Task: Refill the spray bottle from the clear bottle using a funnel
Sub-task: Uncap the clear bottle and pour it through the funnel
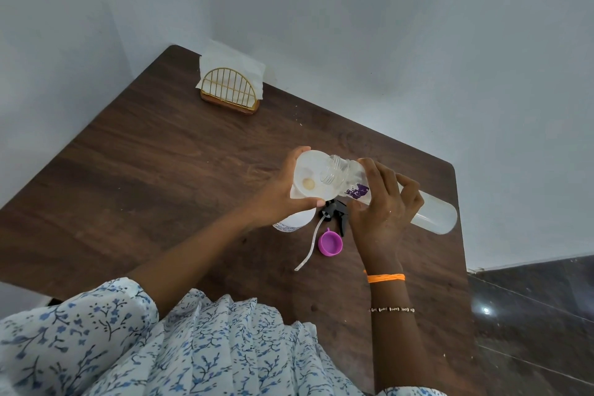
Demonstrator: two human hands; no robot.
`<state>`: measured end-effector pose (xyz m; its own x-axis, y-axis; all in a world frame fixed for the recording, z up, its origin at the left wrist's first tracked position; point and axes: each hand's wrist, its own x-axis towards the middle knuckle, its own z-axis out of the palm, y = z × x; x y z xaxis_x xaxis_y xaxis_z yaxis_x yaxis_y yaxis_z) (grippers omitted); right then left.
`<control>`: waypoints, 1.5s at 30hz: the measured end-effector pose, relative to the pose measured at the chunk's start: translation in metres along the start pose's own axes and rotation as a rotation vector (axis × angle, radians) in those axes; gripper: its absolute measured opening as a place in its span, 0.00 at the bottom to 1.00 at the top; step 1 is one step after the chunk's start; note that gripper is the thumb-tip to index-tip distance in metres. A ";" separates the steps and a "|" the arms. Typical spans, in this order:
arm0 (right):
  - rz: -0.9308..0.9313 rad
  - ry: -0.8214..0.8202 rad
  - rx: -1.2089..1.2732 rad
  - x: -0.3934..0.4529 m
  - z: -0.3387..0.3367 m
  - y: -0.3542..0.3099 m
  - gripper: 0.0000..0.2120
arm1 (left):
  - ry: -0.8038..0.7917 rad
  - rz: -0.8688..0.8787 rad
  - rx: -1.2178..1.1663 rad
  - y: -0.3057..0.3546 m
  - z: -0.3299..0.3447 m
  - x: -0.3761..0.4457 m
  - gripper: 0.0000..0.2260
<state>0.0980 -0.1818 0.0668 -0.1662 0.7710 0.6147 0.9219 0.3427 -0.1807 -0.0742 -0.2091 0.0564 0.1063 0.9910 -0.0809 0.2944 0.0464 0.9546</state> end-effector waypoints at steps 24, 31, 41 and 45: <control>0.013 -0.017 0.009 0.001 0.000 -0.002 0.29 | 0.010 0.024 0.023 -0.002 0.001 0.001 0.40; 0.003 -0.005 0.001 0.002 0.000 -0.002 0.29 | 0.014 0.018 0.014 -0.003 0.001 0.002 0.39; -0.001 -0.009 -0.001 0.002 0.000 -0.002 0.29 | 0.005 0.009 0.004 -0.002 0.001 0.001 0.40; -0.009 -0.007 -0.012 0.002 0.000 -0.001 0.30 | 0.002 0.008 0.011 -0.001 0.001 0.001 0.40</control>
<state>0.0964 -0.1805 0.0679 -0.1767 0.7720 0.6106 0.9246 0.3429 -0.1659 -0.0737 -0.2081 0.0552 0.1063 0.9917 -0.0729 0.3038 0.0374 0.9520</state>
